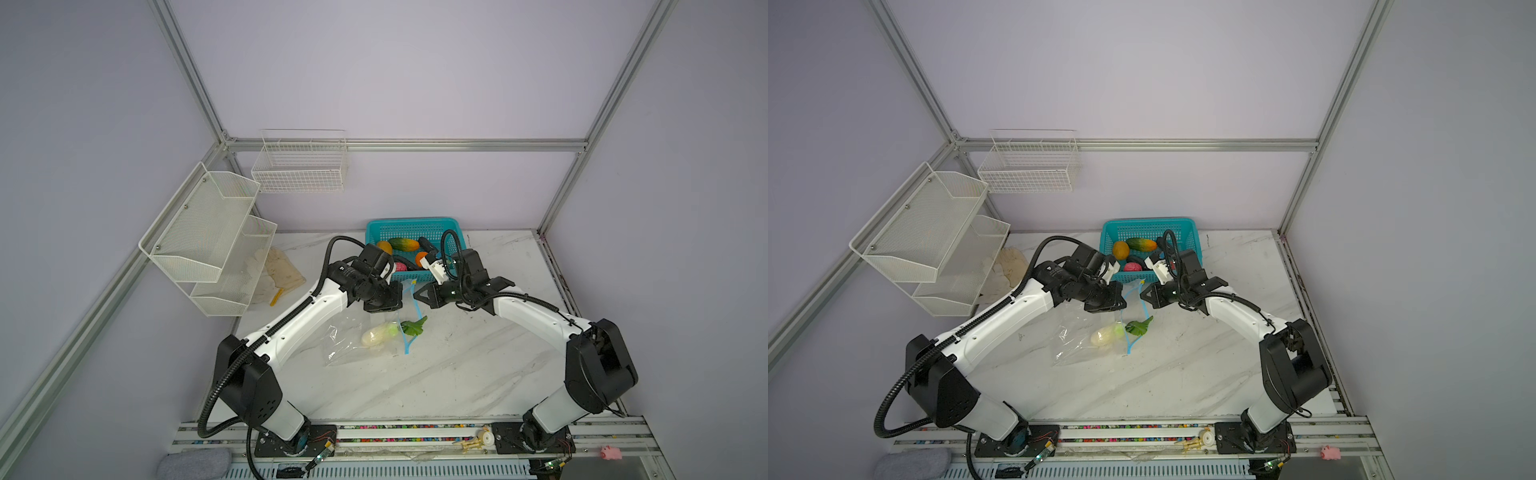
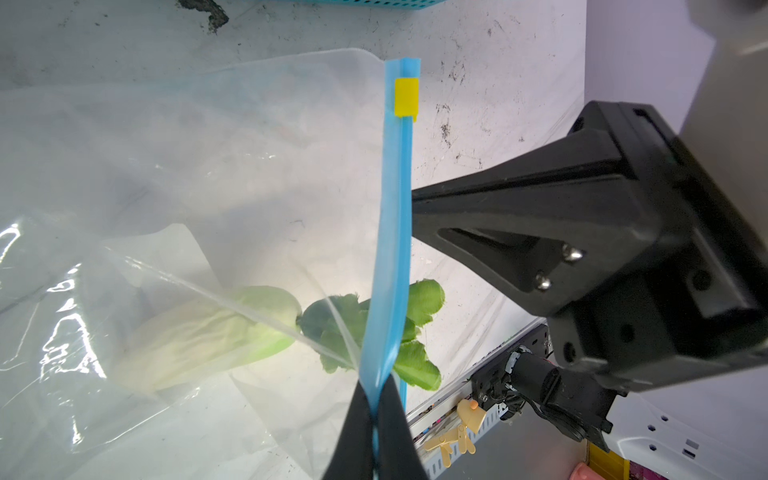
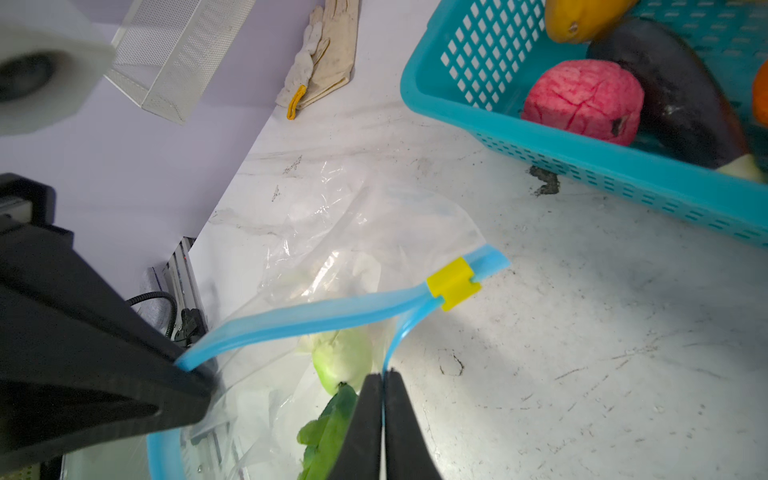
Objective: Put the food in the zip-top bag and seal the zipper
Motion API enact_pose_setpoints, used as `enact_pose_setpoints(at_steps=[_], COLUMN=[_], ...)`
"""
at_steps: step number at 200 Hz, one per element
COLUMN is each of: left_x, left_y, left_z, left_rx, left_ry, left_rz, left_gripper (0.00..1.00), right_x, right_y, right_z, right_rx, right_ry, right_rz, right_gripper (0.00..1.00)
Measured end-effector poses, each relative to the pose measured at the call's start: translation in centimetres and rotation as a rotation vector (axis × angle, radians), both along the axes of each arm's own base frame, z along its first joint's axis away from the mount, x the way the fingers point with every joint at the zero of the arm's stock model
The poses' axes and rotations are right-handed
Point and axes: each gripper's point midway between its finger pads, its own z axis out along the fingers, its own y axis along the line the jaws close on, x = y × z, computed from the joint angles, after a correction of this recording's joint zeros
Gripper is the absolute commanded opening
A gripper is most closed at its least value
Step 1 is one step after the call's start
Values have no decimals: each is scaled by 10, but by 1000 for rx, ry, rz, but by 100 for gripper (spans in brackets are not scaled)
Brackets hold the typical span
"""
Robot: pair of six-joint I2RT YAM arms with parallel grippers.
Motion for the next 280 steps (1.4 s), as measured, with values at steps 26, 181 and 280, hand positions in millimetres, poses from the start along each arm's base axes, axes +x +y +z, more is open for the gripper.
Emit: enact_pose_setpoints(at_steps=[26, 181, 280], left_x=[-1, -3, -3], left_y=[3, 8, 8], left_z=[10, 25, 25], left_rx=[4, -3, -3], left_ry=[-15, -49, -49], left_rz=[7, 16, 16], left_gripper=[0, 0, 0], right_x=[0, -4, -11], right_y=[5, -8, -5], right_z=[9, 18, -8], right_rx=[9, -9, -5], right_ry=[-13, -26, 66], right_rz=[9, -34, -30], right_gripper=[6, 42, 17])
